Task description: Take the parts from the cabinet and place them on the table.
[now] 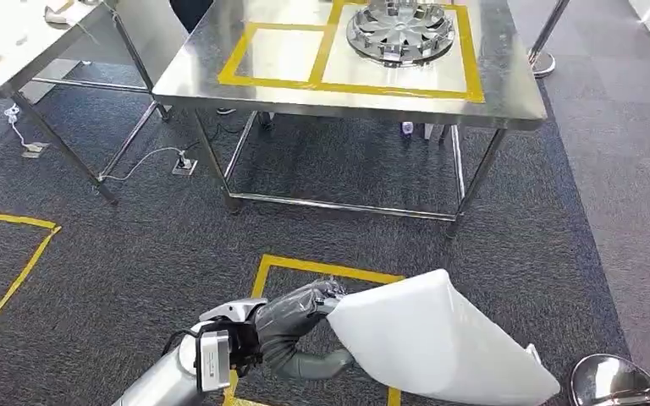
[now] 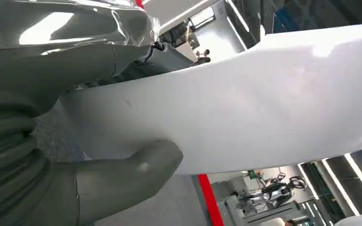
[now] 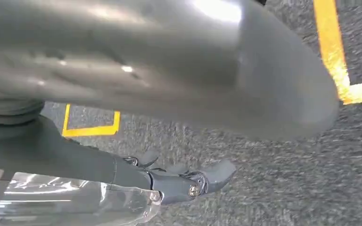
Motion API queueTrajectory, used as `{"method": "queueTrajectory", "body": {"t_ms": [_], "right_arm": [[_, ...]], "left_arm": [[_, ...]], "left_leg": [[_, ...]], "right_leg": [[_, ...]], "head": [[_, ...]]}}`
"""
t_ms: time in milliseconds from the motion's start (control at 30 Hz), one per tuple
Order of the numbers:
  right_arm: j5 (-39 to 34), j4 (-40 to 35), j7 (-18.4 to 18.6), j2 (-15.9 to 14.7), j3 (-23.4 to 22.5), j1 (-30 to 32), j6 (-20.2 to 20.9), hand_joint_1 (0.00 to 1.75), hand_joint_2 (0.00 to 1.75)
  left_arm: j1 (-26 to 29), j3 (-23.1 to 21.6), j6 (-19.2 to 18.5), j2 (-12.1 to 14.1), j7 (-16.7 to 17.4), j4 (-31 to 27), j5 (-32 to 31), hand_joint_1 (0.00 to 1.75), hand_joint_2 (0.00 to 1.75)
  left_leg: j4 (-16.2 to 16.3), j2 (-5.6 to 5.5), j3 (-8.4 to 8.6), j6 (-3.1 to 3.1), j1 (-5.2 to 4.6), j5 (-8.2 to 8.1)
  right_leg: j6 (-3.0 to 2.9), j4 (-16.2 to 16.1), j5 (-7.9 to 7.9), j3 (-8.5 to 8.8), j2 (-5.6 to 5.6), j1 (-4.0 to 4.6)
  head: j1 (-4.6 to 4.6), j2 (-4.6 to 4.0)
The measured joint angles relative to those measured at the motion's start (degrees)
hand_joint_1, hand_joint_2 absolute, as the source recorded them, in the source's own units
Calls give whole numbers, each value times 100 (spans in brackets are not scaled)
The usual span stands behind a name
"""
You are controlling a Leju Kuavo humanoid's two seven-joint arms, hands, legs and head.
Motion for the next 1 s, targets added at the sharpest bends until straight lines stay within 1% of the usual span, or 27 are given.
{"method": "queueTrajectory", "body": {"t_ms": [33, 67, 100, 133, 167, 200, 233, 267, 300, 333, 367, 400, 433, 500, 533, 567, 600, 633, 667, 700, 733, 800, 833, 867, 900, 933, 1000], "right_arm": [[0, 2, 0, 7, 0, 5, 2, 0, 0], [0, 2, 0, 15, 2, 9, 2, 0, 0], [0, 2, 0, 22, 2, 8, 2, 0, 0], [0, 2, 0, 26, 2, 6, 2, 0, 0], [0, 2, 0, 53, 4, 23, 2, 0, 0], [0, 7, 0, 81, 7, 2, 2, 0, 0], [-5, 4, 7, 79, 7, -10, 2, 0, 0], [-7, 2, 7, 68, 7, -5, 2, 0, 0], [-11, 2, 0, 79, 9, -8, 2, 0, 0], [-11, 0, 0, 83, 9, -22, 4, 0, 0], [-13, 2, -2, 92, 11, -29, 7, 0, 0], [-18, 2, -4, 92, 11, -42, 7, 0, 0], [-18, 0, -4, 81, 11, -36, 7, 0, 0], [-18, 2, -7, 68, 11, 0, 9, 0, 0], [-18, 2, -9, 70, 11, 18, 11, 0, 0], [-18, 2, -9, 70, 9, 25, 13, 0, 0], [-18, 2, -9, 68, 9, 28, 13, 0, 0], [-18, 2, -11, 59, 11, 41, 13, 0, 0], [-18, 2, -11, 57, 11, 57, 13, 0, 0], [-18, 2, -11, 61, 11, 81, 15, 0, 0], [-18, 0, -9, 55, 11, 66, 15, 0, 0], [-18, 0, -11, 59, 11, 54, 22, 0, 0], [-18, 0, -18, 55, 11, 31, 22, 0, 0], [-18, 0, -26, 55, 13, 27, 22, 0, 0], [-20, 0, -35, 46, 11, 29, 22, 0, 0], [-20, 0, -46, 42, 11, 27, 22, 0, 0], [-35, 0, -50, 42, 11, 39, 22, 0, 0]], "left_arm": [[0, -11, 4, 2, 0, 2, 0, 175, 175], [0, -24, 11, 6, 2, 4, 4, 175, 175], [-1, -31, 15, 7, 11, 4, 7, 175, 175], [-2, -33, 24, 9, 26, 4, 7, 175, 175], [-2, -37, 39, 13, 44, 11, 9, 175, 175], [-3, -46, 52, 28, 46, 33, 18, 175, 175], [-13, -50, 57, 28, 77, 33, 7, 175, 175], [-16, -55, 63, 26, 87, 33, 11, 175, 175], [-39, -57, 74, 11, 83, 31, 18, 175, 175], [-58, -61, 81, -4, 85, 28, 13, 175, 175], [-70, -66, 83, -2, 87, 31, 15, 175, 175], [-97, -74, 94, -13, 85, 33, 20, 175, 175], [-99, -81, 98, -15, 87, 37, 20, 175, 175], [-87, -96, 103, -15, 87, 57, 15, 175, 175], [-85, -105, 107, -13, 85, 63, 15, 175, 175], [-82, -116, 109, -9, 85, 70, 15, 175, 175], [-79, -124, 111, -4, 85, 74, 15, 175, 175], [-79, -129, 111, -4, 85, 81, 15, 175, 175], [-75, -133, 111, 0, 85, 92, 15, 175, 175], [-68, -140, 114, 9, 85, 116, 15, 175, 175], [-68, -140, 116, 13, 85, 114, 11, 175, 175], [-84, -144, 118, 4, 74, 105, 11, 175, 175], [-96, -146, 122, 0, 74, 103, 7, 175, 175], [-93, -148, 129, 2, 72, 101, 7, 175, 175], [-99, -157, 131, 7, 63, 98, 11, 175, 175], [-102, -162, 133, 11, 57, 101, 9, 175, 175], [-88, -179, 133, 37, 57, 105, 7, 175, 175]], "left_leg": [[-77, 0, -117, 4, -1, -137], [-301, 0, -164, 23, -5, -95], [-639, 0, -148, 54, -14, 116], [-1049, 1, -112, 109, -36, 554], [-1490, 19, -101, 200, -67, 1374], [-1515, -26, -96, 235, -114, 1579], [-1526, -33, -4, 219, -118, 1493], [-1599, -44, 44, 243, -117, 1460], [-1624, -29, 120, 278, -115, 1434], [-1689, -52, 286, 300, -70, 1433], [-1760, -34, 407, 328, -61, 1386], [-1800, -30, 493, 360, -56, 1330], [-1819, -34, 567, 373, -53, 1265], [-1825, -57, 722, 386, -52, 1112], [-1825, -72, 819, 382, -51, 1031], [-1825, -82, 942, 372, -51, 936], [-1825, -88, 1068, 360, -51, 841], [-1826, -88, 1187, 348, -51, 746], [-1835, -87, 1215, 319, -55, 652], [-1791, -110, 1371, 289, -81, 553], [-1836, -125, 1345, 251, -85, 504], [-1811, -124, 1435, 196, -77, 532], [-1679, -128, 1397, 171, -78, 578], [-1411, -71, 1247, 141, -78, 663], [-1032, -34, 1018, 105, -73, 682], [-650, -25, 720, 72, -46, 576], [-115, -22, 205, 24, -6, 142]], "right_leg": [[0, 0, -83, 106, 11, 0], [5, -2, -176, 228, 26, 4], [13, -5, -267, 346, 38, 7], [26, -10, -351, 460, 37, 16], [33, -32, -438, 474, 42, 0], [93, -29, -521, 582, 85, 32], [132, -76, -595, 612, 71, 34], [162, -79, -558, 776, 70, 33], [205, -105, -491, 790, 65, 34], [253, 7, -432, 751, 63, 40], [246, 360, -304, 608, 47, 30], [246, 834, -219, 302, 48, 32], [268, 1224, -321, -20, 48, 31], [315, 1571, -913, -474, 47, 30], [338, 1528, -1110, -603, 45, 28], [347, 1324, -1151, -665, 43, 28], [337, 985, -973, -653, 40, 27], [327, 578, -597, -607, 36, 27], [312, 142, 60, -576, 27, 25], [271, -3, 529, -576, -1, 36], [194, 15, 431, -498, 11, 66], [121, -11, 393, -443, 11, 85], [74, -20, 358, -347, 27, 49], [49, -62, 314, -282, 30, 30], [19, -71, 261, -204, 16, 19], [12, -74, 207, -152, 16, 9], [21, -75, 87, -26, 24, -12]], "head": [[-2, 0], [0, 0], [-2, 0], [-2, 0], [0, 0], [18, 2], [-4, 0], [-13, 2], [-13, 0], [-20, 2], [0, 0], [0, 0], [11, 0], [11, 0], [13, 0], [11, 0], [13, 0], [15, 0], [15, 0], [18, 0], [11, 0], [14, 0], [0, 0], [5, 0], [-37, 0], [-39, 0], [-43, 0]]}}
